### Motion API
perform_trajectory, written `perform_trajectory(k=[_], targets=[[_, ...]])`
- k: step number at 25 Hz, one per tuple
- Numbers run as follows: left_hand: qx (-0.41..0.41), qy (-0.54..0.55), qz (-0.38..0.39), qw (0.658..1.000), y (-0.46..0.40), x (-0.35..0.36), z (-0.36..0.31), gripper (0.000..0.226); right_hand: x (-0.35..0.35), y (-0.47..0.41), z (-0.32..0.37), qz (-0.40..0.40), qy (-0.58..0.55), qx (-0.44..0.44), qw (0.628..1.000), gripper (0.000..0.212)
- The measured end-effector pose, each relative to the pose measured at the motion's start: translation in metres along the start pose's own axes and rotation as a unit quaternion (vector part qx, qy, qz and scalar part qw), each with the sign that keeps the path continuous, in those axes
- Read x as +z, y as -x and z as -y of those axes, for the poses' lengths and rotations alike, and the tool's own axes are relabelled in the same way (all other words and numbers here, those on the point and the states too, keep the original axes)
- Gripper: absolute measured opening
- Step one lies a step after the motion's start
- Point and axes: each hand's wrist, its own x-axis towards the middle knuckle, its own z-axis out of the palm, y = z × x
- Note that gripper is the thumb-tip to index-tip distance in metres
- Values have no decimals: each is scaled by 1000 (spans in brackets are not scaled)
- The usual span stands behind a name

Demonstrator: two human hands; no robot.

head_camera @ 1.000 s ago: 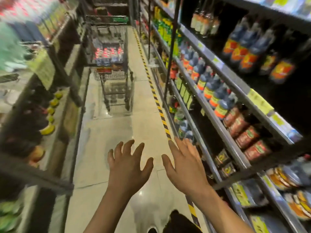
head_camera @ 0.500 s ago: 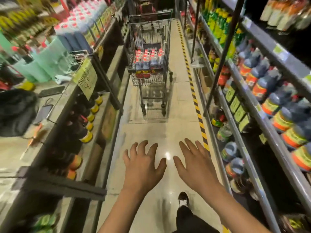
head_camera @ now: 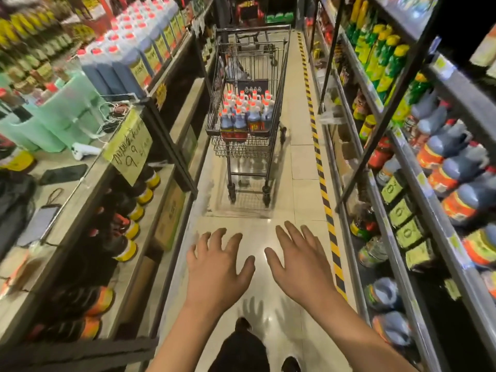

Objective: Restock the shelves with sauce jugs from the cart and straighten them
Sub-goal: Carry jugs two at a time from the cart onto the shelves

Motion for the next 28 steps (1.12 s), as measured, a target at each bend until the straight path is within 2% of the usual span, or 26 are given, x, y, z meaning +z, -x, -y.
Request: perform_trajectory(k=[6,10,15,22,28], targets=[[-25,22,5,999,-134,20,58,67,0,-146,38,17,6,-14,1000,64],[-14,44,6,999,-234,14,92,66,-14,-242,71,24,5,-3,1000,64],[6,41,1,999,-349,4,125,61,-31,-346,102,-11,-11,12,1000,62],[17,29,26,999,-466,22,126,56,-40,-461,86,23,0,26,999,62],[16,-14,53,998,-581,34,106,57,-52,-578,56,37,0,-19,999,64]])
